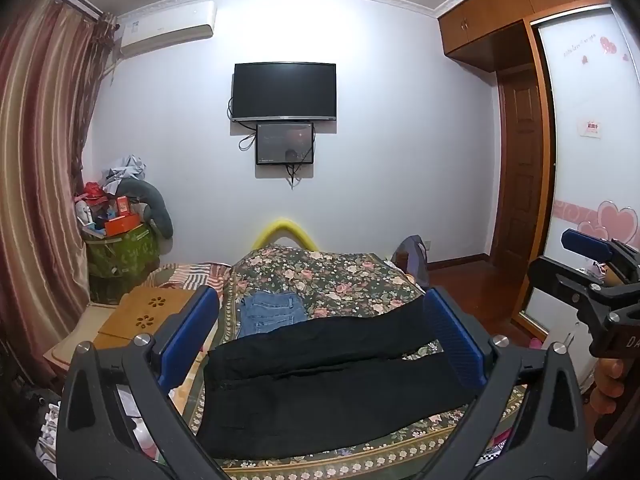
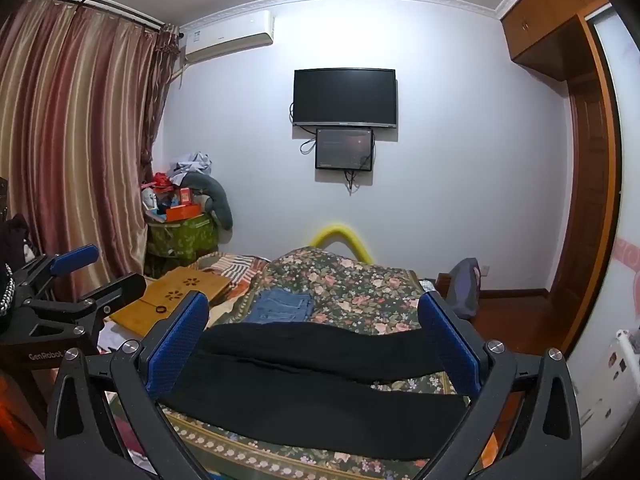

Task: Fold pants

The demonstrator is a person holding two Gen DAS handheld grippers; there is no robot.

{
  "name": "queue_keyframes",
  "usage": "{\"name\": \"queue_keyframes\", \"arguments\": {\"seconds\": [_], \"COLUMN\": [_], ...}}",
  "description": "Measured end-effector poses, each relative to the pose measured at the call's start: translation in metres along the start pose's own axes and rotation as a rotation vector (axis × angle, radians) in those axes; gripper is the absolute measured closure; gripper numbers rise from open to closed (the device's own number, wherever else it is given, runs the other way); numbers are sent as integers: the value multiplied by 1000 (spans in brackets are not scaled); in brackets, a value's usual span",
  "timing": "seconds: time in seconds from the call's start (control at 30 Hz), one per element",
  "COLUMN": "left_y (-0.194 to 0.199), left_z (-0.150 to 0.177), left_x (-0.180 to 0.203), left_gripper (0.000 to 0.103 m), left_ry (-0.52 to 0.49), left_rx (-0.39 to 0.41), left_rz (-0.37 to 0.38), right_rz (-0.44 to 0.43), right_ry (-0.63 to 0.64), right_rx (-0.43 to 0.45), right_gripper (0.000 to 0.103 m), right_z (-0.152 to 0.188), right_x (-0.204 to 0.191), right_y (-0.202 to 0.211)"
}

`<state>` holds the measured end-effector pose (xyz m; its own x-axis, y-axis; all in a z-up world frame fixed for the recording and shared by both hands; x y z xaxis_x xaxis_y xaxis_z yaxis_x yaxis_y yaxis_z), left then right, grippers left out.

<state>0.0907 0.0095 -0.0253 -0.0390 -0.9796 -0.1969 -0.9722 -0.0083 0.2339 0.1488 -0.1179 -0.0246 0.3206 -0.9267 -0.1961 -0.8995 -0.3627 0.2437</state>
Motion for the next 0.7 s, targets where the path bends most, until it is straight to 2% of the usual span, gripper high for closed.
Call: {"name": "queue_keyframes", "arguments": {"seconds": [0.7], "left_y": [-4], "left_z": [0], "left_x": [-2], "left_gripper": [0], "left_ry": [2], "left_rx": [0], "left_rz": [-23], "right_rz": [-18], "right_ry": [-5], "right_rx": [-3], "right_gripper": [0], "right_z": [9], "right_x": [-8], "right_y": [-9]}}
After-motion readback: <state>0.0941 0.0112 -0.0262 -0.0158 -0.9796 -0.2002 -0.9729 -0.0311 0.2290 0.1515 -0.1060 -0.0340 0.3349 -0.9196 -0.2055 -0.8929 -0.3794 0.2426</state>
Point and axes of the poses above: each gripper's, at about its wrist camera, not at the fingertips, and y roughly against the way its jaws point, x to its right, z to its underside, the point moved 9 cm from there along -y, roughly the way its jaws point, and after that the axes turned 12 degrees about -y, right-handed, at the moved point
